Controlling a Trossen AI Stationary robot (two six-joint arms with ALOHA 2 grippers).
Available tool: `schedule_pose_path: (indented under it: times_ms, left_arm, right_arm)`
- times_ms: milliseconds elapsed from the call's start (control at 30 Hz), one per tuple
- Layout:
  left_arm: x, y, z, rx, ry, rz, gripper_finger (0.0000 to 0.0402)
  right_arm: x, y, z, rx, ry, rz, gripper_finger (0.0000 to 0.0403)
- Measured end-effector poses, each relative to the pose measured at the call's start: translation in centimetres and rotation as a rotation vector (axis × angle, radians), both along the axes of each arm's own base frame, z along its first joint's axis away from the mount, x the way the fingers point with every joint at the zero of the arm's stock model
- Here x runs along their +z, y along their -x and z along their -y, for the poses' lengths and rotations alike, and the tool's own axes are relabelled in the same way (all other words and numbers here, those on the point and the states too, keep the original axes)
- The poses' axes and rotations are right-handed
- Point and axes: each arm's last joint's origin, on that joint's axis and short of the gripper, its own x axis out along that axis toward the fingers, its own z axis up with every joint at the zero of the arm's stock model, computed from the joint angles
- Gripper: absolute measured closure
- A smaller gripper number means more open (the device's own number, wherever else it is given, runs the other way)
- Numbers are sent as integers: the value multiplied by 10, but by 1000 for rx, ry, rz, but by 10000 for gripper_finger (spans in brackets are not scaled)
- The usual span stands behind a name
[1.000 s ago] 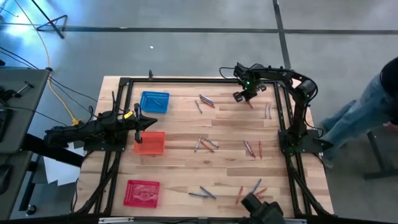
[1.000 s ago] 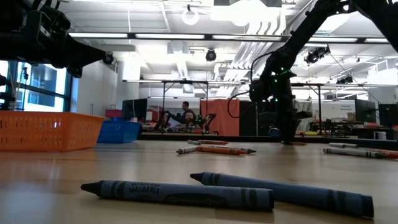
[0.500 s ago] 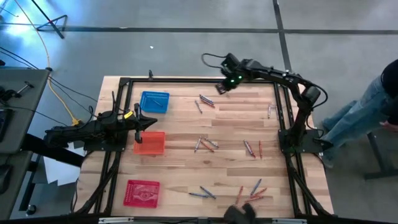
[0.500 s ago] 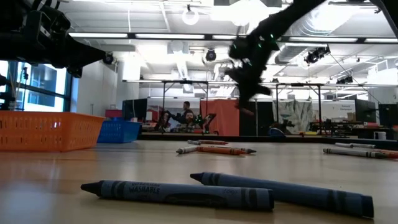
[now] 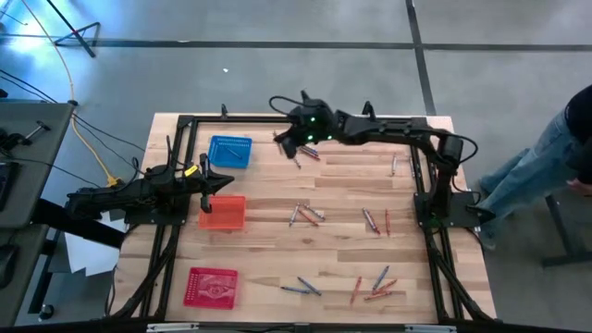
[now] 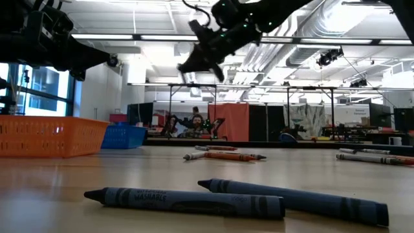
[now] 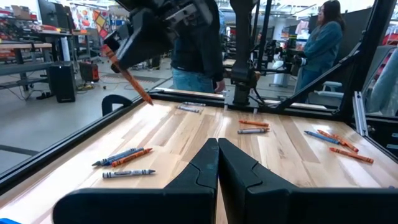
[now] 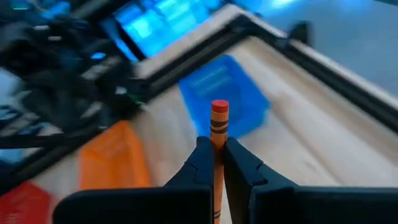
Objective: Sort crayons
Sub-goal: Put the orange crayon into the orange bin
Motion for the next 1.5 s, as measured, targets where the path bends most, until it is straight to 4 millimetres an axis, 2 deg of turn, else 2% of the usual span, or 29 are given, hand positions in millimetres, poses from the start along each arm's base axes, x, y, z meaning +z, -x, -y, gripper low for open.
schedule_pose_path:
  times_ms: [200,300,667,833,1067,1233,1367,1500]
  left_arm:
    - [0,0,0,0,0,0,401]
    - [0,0,0,0,0,0,401]
    - [0,0,0,0,0,0,401]
    - [0,0,0,0,0,0,401]
    - [0,0,0,0,0,0,401]
    - [0,0,0,0,0,0,401]
    - [0,0,0,0,0,0,401]
    - [0,0,0,0,0,1,401]
  right_arm:
    - [-26,-24,-14,77,-80,56,402]
    - [-30,-33,-23,96,-93,99,402]
    - [-44,-61,-100,265,-105,173,402]
    - [-58,-72,-123,306,-130,247,402]
    - [-95,-87,-132,298,-216,326,402]
    - [-105,-94,-131,291,-227,349,402]
    - [-109,-113,-135,311,-196,359,402]
    - [-115,-133,-140,332,-180,276,402]
